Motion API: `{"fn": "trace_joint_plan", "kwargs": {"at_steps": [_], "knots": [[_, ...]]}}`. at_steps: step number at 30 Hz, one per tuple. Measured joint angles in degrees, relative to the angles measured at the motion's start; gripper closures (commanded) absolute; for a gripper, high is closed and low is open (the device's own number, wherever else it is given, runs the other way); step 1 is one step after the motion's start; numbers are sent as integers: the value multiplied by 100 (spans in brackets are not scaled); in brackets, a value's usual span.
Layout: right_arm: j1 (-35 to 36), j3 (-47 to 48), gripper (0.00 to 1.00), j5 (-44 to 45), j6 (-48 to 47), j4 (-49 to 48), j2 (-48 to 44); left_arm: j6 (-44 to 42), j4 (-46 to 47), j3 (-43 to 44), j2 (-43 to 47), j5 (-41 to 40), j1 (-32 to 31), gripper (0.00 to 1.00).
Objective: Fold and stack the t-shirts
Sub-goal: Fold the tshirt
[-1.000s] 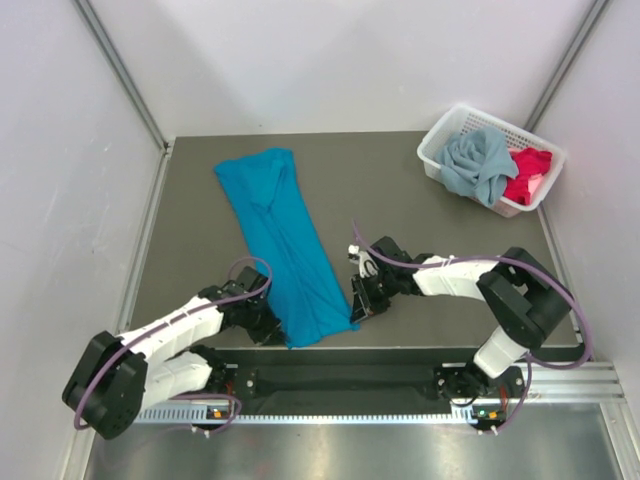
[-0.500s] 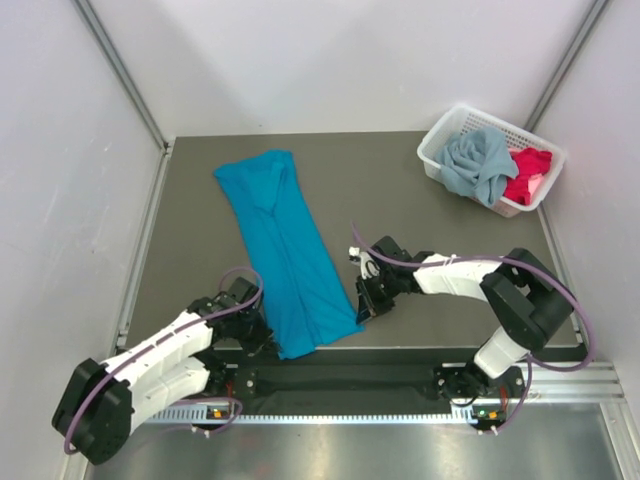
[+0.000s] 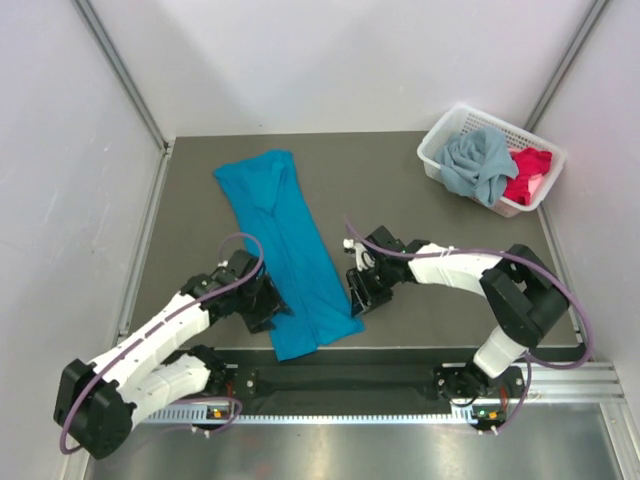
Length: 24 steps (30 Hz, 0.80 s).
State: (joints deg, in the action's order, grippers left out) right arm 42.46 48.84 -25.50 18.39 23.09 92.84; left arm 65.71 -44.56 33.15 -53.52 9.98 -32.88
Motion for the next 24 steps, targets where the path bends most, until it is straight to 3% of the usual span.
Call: {"fn": "trace_joint_plan", "kwargs": {"at_steps": [3, 8, 16, 24], "knots": [[-35, 350, 38, 195, -103, 92, 197, -210, -72, 579, -223, -431, 66, 39], [-184, 1119, 29, 575, -177, -197, 664, -758, 0, 1491, -863, -999, 728, 34], [-684, 3613, 27, 892, -70, -1233, 2533, -1967, 957, 2315, -2140, -748, 3324, 32], [-1097, 6487, 32, 844, 570, -1720, 4551, -2470, 2052, 2791, -3368, -199, 4555, 28]]}}
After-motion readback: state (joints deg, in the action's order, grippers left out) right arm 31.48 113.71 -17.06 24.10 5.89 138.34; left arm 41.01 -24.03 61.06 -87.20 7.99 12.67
